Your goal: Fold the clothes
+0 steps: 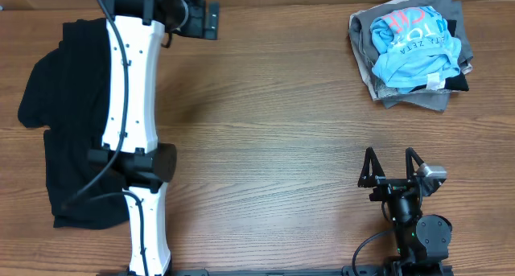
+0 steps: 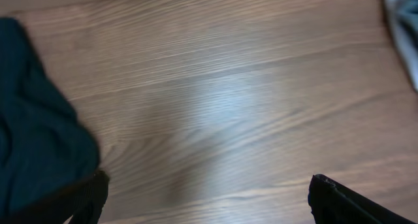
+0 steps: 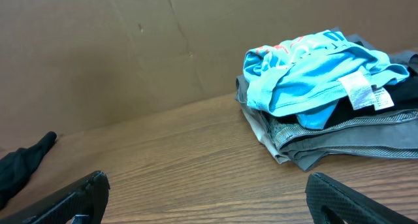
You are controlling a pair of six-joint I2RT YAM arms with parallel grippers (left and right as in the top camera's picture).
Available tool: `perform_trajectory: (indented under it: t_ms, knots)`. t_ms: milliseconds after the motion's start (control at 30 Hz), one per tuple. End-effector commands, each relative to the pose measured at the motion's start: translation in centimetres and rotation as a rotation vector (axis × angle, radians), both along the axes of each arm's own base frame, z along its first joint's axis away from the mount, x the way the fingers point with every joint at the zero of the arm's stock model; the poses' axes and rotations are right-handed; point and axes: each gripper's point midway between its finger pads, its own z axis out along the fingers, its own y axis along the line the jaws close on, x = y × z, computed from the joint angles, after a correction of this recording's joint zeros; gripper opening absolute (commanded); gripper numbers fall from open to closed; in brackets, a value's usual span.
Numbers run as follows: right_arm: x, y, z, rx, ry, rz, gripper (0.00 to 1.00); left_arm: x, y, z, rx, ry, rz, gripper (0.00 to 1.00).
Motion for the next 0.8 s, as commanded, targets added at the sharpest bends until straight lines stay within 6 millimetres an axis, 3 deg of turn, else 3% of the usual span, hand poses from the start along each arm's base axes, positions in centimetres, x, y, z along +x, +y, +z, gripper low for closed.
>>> perform_trajectory:
  t_ms: [0,100,267,367,500,600,767]
  knots:
    - [0.0,-0.1,-0.2,0.004,-0.003,-0.007,1.00,-3.9,-1.5,6.3,-0.014,-0.116,-0.063,1.00]
    - [0.0,-0.1,-0.2,0.004,-0.003,-0.008,1.00,-7.1,-1.1,7.0,-0.008,-0.084,-0.071,1.00]
    - [0.0,-0.1,-0.2,0.004,-0.003,-0.008,1.00,-12.9,0.5,5.9,0.017,0.008,-0.070,1.00]
    - [0.0,-0.1,-0.2,0.004,-0.003,-0.007,1.00,-15.6,3.7,5.6,0.118,0.010,-0.010,1.00]
    - [0.0,-0.1,-0.2,0.004,-0.003,-0.008,1.00,-15.0,5.5,7.2,0.035,-0.199,0.042,1.00]
    - [0.0,-0.1,-0.2,0.004,-0.004,-0.008,1.00,-13.8,5.3,8.6,-0.085,-0.417,0.008,1.00]
    - [0.0,-0.1,-0.2,0.004,-0.004,-0.008,1.00,-14.5,5.3,7.8,-0.130,-0.678,-0.018,1.00]
